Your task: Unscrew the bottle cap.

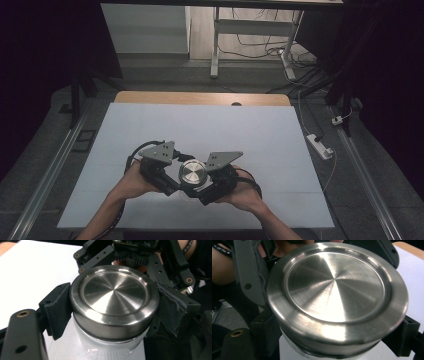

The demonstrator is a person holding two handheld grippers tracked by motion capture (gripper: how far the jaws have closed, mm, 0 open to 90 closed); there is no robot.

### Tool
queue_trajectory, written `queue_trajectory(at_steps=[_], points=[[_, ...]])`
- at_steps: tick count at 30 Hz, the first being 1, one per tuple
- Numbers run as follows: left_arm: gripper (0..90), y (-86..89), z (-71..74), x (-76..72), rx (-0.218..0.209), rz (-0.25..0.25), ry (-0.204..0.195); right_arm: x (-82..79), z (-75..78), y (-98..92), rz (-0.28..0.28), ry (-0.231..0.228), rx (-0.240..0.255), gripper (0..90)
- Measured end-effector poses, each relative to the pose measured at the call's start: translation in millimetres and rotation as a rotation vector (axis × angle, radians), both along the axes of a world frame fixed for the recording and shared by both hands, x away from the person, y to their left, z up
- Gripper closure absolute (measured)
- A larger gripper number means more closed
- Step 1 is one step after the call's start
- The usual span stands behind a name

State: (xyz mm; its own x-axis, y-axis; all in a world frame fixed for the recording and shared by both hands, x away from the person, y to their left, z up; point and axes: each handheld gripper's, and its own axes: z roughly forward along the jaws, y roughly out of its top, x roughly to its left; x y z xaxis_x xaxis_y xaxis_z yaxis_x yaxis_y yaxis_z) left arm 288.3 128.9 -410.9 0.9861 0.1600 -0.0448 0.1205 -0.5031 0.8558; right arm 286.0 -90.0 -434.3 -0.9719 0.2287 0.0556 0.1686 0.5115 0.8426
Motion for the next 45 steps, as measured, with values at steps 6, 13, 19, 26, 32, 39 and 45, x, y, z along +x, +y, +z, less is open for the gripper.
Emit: queue_trajectory(at_steps=[6, 13, 19, 26, 32, 39, 45], points=[[19.4, -12.3, -0.5, -3.9, -0.033, 0.178, -0.014, 1.5, 1.0, -2.0, -0.111, -0.070, -0.015, 15.1], [19.4, -33.3, -2.3, -15.8, -0.015, 0.395, -0.110, 7.1, -0.6, -5.2, -0.257, -0.071, -0.010, 15.1], [19.5, -37.8, 2.5, -25.6, -0.014, 0.426, -0.196, 8.7, -1.9, -4.2, -0.271, -0.040, -0.001, 15.1], [19.5, -30.0, 10.5, -27.1, -0.054, 0.422, -0.189, 8.5, -3.2, -3.3, -0.258, -0.027, 0.003, 15.1], [19.5, -17.0, 16.0, -23.4, -0.101, 0.426, -0.145, 12.6, -4.7, -6.9, -0.263, -0.019, 0.009, 15.1], [19.5, -9.4, 16.6, -20.7, -0.111, 0.427, -0.125, 17.1, -1.2, -13.7, -0.273, -0.025, 0.021, 15.1], [19.5, -3.8, 15.3, -18.0, -0.134, 0.414, -0.096, 24.2, 0.7, -23.6, -0.297, -0.028, 0.026, 15.1]])
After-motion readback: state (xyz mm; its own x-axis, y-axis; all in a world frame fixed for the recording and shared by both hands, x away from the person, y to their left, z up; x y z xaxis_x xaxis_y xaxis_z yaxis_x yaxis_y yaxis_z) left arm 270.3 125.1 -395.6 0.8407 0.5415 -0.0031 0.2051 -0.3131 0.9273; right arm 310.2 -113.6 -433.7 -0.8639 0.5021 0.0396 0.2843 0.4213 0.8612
